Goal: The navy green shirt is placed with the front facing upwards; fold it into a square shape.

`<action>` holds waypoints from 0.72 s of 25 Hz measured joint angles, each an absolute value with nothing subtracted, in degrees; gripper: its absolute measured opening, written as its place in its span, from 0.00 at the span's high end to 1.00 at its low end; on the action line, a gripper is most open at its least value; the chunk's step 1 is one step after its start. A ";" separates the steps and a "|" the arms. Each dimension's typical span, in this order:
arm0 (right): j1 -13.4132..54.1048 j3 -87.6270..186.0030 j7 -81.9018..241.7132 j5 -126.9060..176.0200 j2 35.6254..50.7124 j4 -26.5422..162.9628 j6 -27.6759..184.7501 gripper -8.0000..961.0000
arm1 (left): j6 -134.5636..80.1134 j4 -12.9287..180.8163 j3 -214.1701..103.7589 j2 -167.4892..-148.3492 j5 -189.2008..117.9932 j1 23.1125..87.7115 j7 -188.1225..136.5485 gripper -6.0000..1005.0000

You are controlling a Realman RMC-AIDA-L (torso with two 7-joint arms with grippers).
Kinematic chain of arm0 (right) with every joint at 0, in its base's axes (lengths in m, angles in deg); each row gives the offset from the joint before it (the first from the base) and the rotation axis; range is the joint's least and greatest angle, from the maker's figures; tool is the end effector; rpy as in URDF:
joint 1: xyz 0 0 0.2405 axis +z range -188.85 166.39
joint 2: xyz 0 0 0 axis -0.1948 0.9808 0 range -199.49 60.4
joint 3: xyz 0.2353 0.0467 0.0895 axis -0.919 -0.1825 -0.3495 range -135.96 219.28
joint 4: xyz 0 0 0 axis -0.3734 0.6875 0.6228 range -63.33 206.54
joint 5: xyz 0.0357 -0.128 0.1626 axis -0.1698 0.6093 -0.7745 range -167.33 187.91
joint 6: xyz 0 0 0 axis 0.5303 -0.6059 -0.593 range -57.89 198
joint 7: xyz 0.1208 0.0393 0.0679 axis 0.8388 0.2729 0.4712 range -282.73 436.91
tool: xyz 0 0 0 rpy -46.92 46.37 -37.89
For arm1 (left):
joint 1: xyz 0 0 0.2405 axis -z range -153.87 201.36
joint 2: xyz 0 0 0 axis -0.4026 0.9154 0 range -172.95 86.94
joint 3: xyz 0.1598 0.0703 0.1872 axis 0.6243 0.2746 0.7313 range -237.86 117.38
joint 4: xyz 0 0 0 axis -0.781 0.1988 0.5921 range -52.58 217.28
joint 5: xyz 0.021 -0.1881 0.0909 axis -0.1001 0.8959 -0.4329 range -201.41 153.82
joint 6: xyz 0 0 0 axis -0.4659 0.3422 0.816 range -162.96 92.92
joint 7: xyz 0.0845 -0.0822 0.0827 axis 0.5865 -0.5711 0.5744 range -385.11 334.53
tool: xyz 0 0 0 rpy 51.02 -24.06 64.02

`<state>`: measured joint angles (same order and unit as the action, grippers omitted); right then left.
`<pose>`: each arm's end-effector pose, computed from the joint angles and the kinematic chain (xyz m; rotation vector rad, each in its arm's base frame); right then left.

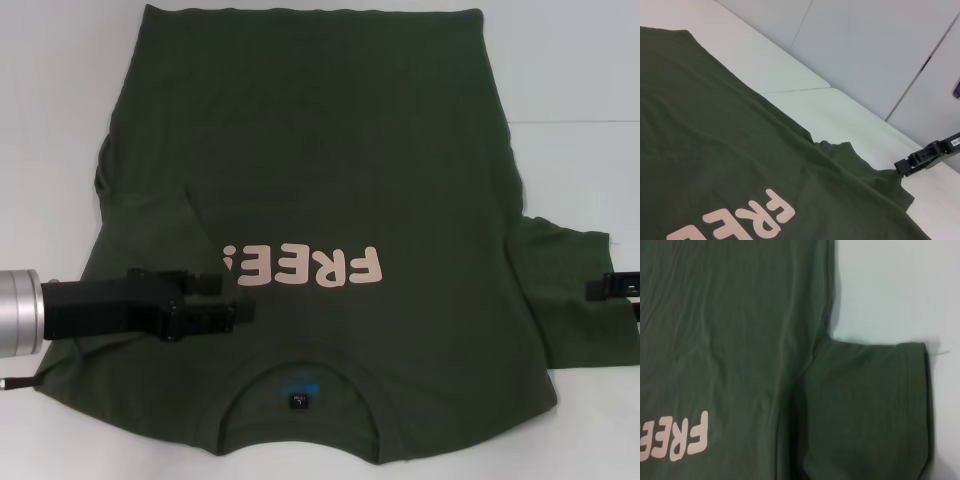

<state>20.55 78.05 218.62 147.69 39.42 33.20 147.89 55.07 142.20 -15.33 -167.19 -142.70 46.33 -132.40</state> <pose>0.3469 0.3526 0.0736 -1.9642 1.8808 0.2615 -0.2555 0.3149 0.0158 -2.6279 -1.0328 -0.5719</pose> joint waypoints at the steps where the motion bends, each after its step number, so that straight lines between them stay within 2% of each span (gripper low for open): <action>1: 20.66 78.06 218.39 147.69 39.52 33.20 147.80 0.05 | 55.07 142.20 -15.40 -167.18 -142.70 46.33 -132.50 0.27; 11: 22.18 78.11 216.14 147.68 40.18 33.58 148.16 0.05 | 55.07 142.20 -15.86 -167.02 -142.70 46.56 -132.89 0.27; 18: 22.61 78.53 216.16 148.50 39.80 33.42 148.59 0.05 | 54.70 142.20 -15.86 -167.01 -142.70 46.75 -132.95 0.27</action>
